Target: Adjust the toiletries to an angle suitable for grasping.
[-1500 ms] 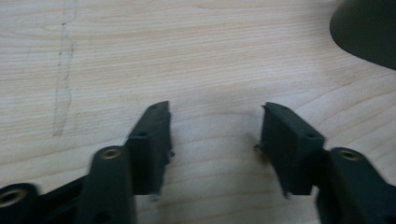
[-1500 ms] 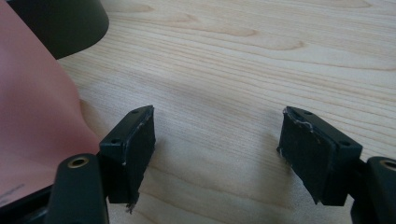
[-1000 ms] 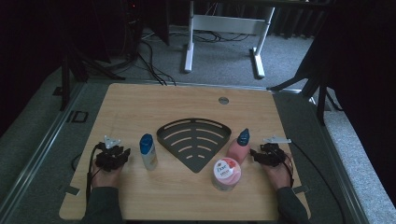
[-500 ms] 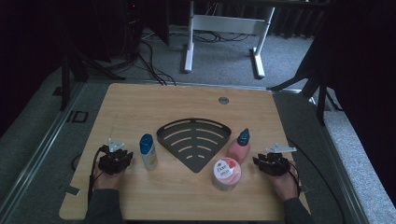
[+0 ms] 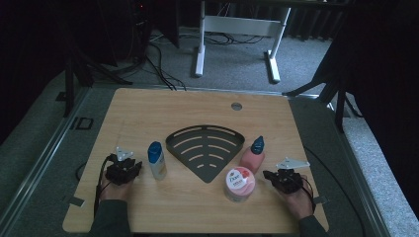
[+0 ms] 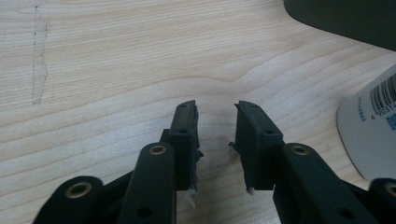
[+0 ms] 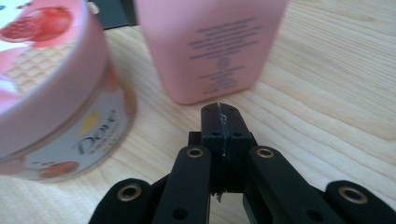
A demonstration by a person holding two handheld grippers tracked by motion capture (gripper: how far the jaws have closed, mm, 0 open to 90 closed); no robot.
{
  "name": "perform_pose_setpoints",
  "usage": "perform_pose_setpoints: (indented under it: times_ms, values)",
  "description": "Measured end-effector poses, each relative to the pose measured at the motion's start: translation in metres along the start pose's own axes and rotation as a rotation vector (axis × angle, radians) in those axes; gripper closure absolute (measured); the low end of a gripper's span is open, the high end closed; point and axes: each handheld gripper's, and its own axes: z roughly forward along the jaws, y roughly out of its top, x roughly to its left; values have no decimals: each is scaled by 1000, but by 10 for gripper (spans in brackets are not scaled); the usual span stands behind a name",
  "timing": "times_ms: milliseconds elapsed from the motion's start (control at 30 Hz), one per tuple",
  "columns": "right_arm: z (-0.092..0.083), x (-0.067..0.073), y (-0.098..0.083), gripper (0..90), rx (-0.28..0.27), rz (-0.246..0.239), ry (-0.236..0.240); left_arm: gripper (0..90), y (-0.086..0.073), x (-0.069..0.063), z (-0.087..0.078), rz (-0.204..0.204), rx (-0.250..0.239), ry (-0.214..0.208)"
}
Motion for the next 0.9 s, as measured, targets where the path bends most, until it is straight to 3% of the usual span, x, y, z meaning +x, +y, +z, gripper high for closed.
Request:
perform_pose_setpoints:
  times_ms: [300, 600, 633, 800, 833, 867, 900]
  values:
    - [0, 17, 1, 899, -12, -20, 35, 631, -1, -5, -6, 6, -3, -14]
    - [1, 27, 1, 898, 4, -52, 56, 563, -12, -21, -28, 29, -25, -78]
    - [2, 28, 1, 899, 4, -62, 61, 548, -14, -28, -32, 54, -33, -106]
    - [2, 30, 1, 899, 6, -67, 70, 508, -18, -40, -39, 112, -40, -140]
    - [3, 31, 1, 899, 9, -71, 77, 496, -19, -41, -41, 121, -38, -141]
    - [3, 31, 1, 899, 12, -75, 79, 485, -21, -44, -43, 126, -39, -180]
    - [4, 32, 1, 899, 15, -74, 82, 483, -21, -44, -43, 126, -39, -180]
